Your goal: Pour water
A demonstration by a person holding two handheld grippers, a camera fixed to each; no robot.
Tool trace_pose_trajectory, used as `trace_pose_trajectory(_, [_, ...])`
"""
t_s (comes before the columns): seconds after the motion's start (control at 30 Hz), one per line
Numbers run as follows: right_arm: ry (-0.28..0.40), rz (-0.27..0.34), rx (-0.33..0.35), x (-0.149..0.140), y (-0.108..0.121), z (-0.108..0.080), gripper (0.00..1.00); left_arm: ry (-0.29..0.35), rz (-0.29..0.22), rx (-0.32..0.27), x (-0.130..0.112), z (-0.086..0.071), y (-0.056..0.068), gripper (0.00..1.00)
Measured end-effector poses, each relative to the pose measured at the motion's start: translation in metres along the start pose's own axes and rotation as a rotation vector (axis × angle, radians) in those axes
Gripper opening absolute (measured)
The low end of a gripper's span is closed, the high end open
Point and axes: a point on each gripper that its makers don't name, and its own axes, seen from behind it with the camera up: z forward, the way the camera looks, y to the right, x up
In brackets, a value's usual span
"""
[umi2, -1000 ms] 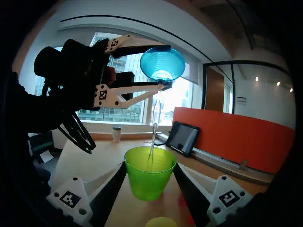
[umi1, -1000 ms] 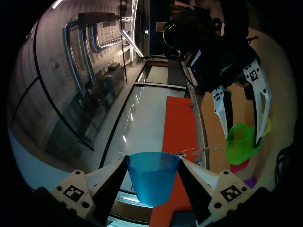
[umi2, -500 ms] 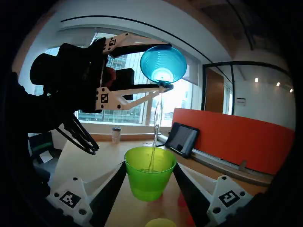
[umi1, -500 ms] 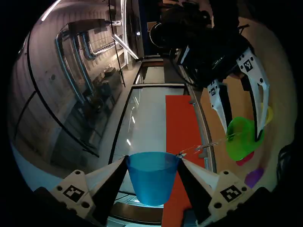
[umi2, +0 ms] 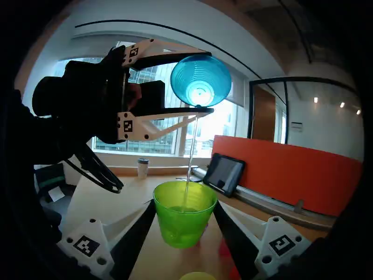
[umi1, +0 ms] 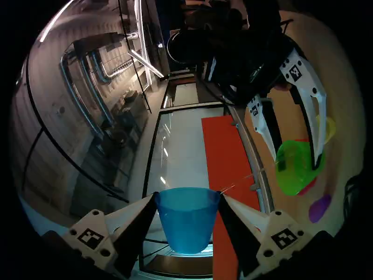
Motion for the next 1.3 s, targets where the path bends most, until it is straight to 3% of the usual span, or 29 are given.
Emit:
trace_pose_trajectory(0.2, [0.000, -0.001, -0.004, 0.000, 0.001, 0.001, 0.90, 0.001, 0.037, -0.004, 0.000, 0.000, 0.004, 0.89])
trace_pose_trajectory(0.37, [0.003, 0.002, -0.004, 0.001, 0.001, 0.001, 0.91, 0.003, 0.036, -0.001, -0.001, 0.001, 0.001, 0.89])
trace_pose_trajectory(0.6, [0.007, 0.004, -0.007, 0.002, 0.000, 0.001, 0.91, -0.006, -0.025, 0.003, -0.008, 0.007, -0.003, 0.89])
trace_pose_trajectory(0.8, [0.016, 0.000, -0.014, 0.006, 0.001, -0.001, 0.90, -0.032, -0.182, 0.000, -0.021, 0.010, -0.001, 0.89])
trace_pose_trajectory(1.07, [0.027, 0.007, -0.030, 0.009, 0.006, -0.006, 0.91, -0.055, -0.495, -0.020, -0.034, 0.013, 0.012, 0.89])
trace_pose_trajectory(1.3, [0.032, 0.007, -0.036, 0.011, 0.008, -0.009, 0.90, -0.070, -0.716, -0.018, -0.046, 0.012, 0.013, 0.89])
